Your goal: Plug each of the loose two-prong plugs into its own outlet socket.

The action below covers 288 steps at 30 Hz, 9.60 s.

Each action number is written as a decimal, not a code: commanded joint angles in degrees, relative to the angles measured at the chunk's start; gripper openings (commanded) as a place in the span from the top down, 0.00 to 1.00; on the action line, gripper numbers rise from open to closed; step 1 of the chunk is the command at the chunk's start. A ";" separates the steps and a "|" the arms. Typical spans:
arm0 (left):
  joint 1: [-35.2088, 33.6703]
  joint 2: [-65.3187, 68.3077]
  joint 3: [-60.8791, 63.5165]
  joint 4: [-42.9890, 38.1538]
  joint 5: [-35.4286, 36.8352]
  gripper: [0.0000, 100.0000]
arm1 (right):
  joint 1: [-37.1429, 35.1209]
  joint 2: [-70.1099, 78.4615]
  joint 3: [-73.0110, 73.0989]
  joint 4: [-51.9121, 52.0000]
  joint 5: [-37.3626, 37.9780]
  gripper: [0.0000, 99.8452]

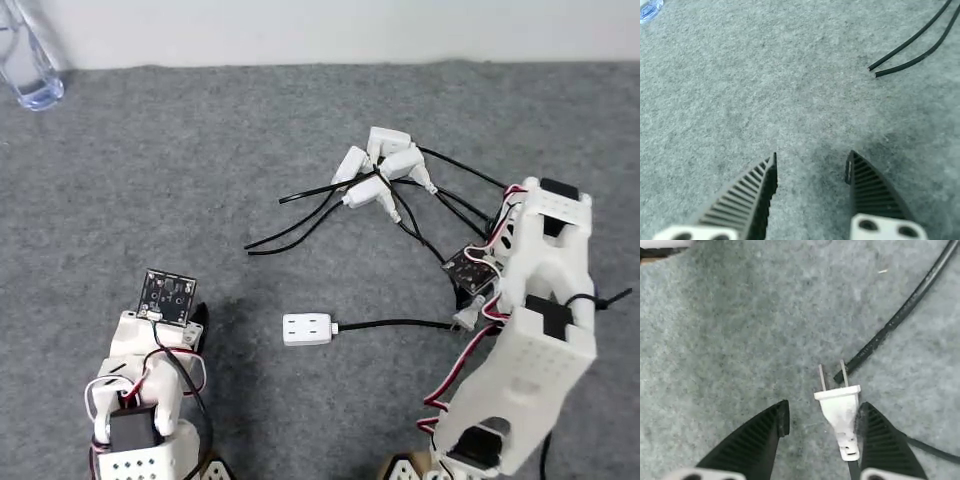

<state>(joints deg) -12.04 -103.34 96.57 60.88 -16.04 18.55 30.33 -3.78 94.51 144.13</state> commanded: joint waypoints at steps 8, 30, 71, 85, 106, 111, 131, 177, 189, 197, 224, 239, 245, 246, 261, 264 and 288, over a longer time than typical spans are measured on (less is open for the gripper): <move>0.44 -0.53 -0.13 0.09 0.09 0.79 | 1.01 2.68 -0.35 -3.21 0.79 0.98; 0.53 -0.53 -0.13 0.09 0.09 0.79 | -7.69 -11.47 -7.03 8.04 -18.55 0.99; 0.70 -0.53 -0.13 0.09 0.09 0.79 | -29.32 -5.85 -7.03 -14.90 -75.87 0.84; 0.62 -0.53 -0.13 0.09 0.09 0.79 | -25.45 -15.34 1.41 2.95 -43.96 0.80; 0.70 -0.53 -0.13 -0.09 0.09 0.79 | -27.30 -5.85 5.01 -11.38 -43.25 0.81; 0.70 -0.53 -0.13 -0.09 0.09 0.79 | -27.30 -5.67 5.27 -11.38 -43.25 0.81; 0.70 -0.53 -0.13 0.00 0.09 0.79 | -27.21 -2.42 4.92 -11.30 -39.03 0.83; 0.53 -0.53 -0.13 0.18 0.09 0.79 | -25.36 -2.42 5.27 -12.88 -31.38 0.99; 0.53 -0.53 -0.13 0.18 0.09 0.79 | -25.54 -6.11 5.01 -12.97 -36.40 0.99; 0.44 -0.53 -0.13 0.26 0.09 0.79 | -25.89 -8.84 5.71 -19.03 -44.22 0.99; 0.70 -0.53 -0.13 0.62 0.09 0.79 | -28.79 -11.30 9.14 -25.19 -53.98 0.87; 0.62 -0.62 -0.13 0.62 0.09 0.79 | -29.23 -8.48 9.49 -25.71 -49.76 0.94; 0.62 -0.62 -0.13 0.62 0.09 0.79 | -28.79 -4.88 9.32 -27.65 -48.88 0.99; 0.62 -0.62 -0.13 0.62 0.09 0.79 | -28.70 -4.88 9.32 -27.65 -48.79 0.99; 1.23 -0.88 -0.22 -9.93 16.44 0.79 | -34.95 -29.41 9.76 -9.54 -66.11 0.99; 6.68 -0.88 -0.22 -14.68 24.35 0.79 | -37.93 -32.31 10.02 -6.73 -70.59 0.99; 24.97 -0.53 -0.13 -21.54 43.16 0.79 | -53.58 -41.71 9.58 -5.76 -97.14 0.99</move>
<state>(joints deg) 12.40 -103.34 96.57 40.92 26.42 -32.88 -8.88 6.59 88.26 48.04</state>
